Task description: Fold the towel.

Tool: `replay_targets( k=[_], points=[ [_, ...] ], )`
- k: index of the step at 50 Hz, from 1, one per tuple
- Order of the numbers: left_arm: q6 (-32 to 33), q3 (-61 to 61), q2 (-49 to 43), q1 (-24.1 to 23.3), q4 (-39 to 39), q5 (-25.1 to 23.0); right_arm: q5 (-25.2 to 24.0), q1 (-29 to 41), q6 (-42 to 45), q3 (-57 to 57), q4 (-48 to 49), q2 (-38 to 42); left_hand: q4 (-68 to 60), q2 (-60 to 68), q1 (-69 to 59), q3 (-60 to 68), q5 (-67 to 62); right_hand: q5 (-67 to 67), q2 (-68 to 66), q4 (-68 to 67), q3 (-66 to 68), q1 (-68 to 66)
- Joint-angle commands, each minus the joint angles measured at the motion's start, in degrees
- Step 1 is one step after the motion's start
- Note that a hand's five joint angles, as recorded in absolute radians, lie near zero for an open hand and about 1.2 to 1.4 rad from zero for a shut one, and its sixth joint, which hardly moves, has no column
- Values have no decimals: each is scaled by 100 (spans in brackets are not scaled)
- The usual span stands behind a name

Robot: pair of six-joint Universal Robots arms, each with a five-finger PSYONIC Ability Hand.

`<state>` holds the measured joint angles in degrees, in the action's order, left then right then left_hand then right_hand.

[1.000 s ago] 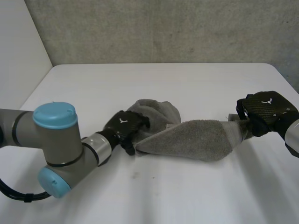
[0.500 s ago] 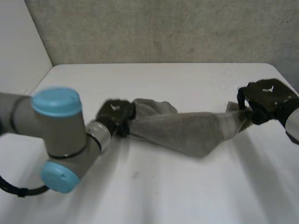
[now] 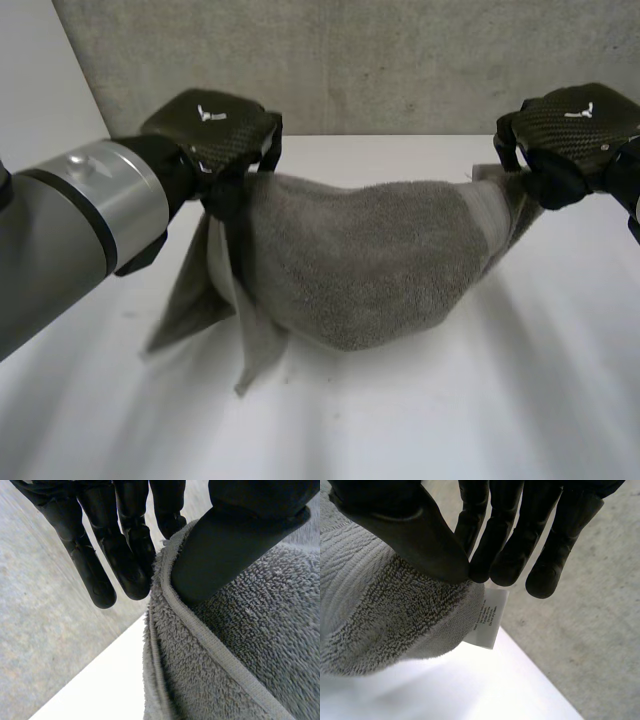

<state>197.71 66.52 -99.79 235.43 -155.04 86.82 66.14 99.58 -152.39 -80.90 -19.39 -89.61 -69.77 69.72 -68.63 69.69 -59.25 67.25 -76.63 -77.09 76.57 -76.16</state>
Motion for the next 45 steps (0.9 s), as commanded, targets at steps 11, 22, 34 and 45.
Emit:
replay_targets(
  k=[11,22,34,45],
  points=[
    [707,-1516,-2157,460,-525,-16,355,931,299,1337,556,1893,-1023,1028,-1137,1031,-1075,275,-337,-291,343,-384],
    [366,-2654,-1720,504,-2503,178,1323,985,-1249,1771,3564,1702,-1023,1028,-1137,1031,-1075,275,-337,-291,343,-384],
    [110,-258,-1280,469,-2013,72,780,1002,-926,1244,2450,1735,-1023,1028,-1137,1031,-1075,275,-337,-291,343,-384],
    [110,1871,-1437,188,-2346,72,664,985,515,217,1764,2448,-1023,1028,-1137,1031,-1075,275,-337,-291,343,-384]
  ],
)
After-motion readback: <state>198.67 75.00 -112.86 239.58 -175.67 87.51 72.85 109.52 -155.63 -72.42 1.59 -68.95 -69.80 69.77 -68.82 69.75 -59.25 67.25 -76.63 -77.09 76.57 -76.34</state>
